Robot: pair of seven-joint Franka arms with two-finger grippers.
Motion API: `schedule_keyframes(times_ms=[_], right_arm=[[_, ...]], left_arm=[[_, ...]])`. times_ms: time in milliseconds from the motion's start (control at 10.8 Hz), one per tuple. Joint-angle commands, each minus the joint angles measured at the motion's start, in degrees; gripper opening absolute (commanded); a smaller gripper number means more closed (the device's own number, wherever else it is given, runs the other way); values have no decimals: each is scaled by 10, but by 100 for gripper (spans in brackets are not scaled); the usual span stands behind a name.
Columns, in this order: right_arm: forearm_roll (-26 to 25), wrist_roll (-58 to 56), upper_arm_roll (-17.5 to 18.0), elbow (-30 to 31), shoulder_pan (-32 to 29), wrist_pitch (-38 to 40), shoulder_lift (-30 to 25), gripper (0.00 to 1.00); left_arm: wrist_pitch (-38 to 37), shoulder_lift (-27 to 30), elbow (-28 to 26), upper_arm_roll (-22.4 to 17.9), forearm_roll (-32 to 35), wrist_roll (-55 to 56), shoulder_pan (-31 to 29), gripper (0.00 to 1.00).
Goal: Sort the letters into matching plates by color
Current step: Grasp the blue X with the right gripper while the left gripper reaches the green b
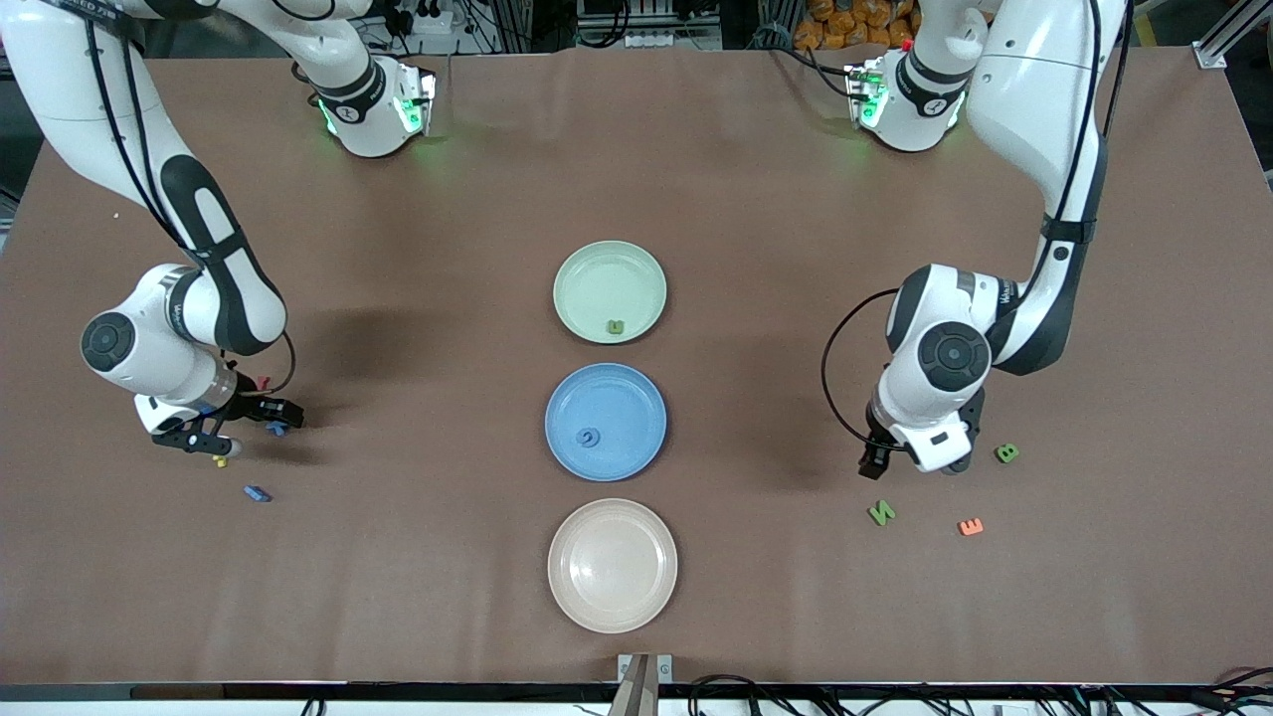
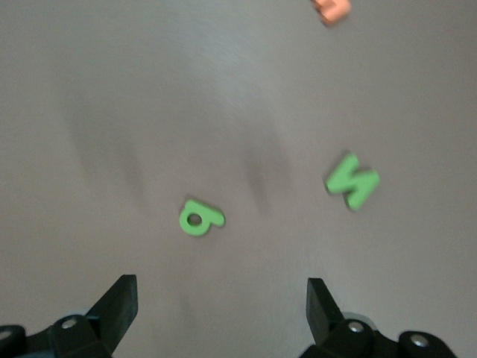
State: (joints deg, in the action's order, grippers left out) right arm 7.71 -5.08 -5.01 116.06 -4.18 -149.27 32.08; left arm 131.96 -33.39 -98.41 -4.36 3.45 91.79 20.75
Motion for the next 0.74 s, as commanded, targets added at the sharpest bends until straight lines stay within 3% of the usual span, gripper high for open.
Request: schedule_keyframes(times_ms=[0,93,279,651], right_arm=[[5,-1,7,-3,-6,-5,4,41],[5,-1,7,-4,-5,-5,4,32],[5,-1,7,-6,-1,-5,4,24],[5,8,11,-33,28,15,-9,21]], left_arm=[[-7,1,0,5,15,87,-18,100],[-7,-2,0,6,19,69,-19,100],[-7,-4,0,8,31,-70,-16,100],[-7,-5,1,10,23,-376,-28,100]])
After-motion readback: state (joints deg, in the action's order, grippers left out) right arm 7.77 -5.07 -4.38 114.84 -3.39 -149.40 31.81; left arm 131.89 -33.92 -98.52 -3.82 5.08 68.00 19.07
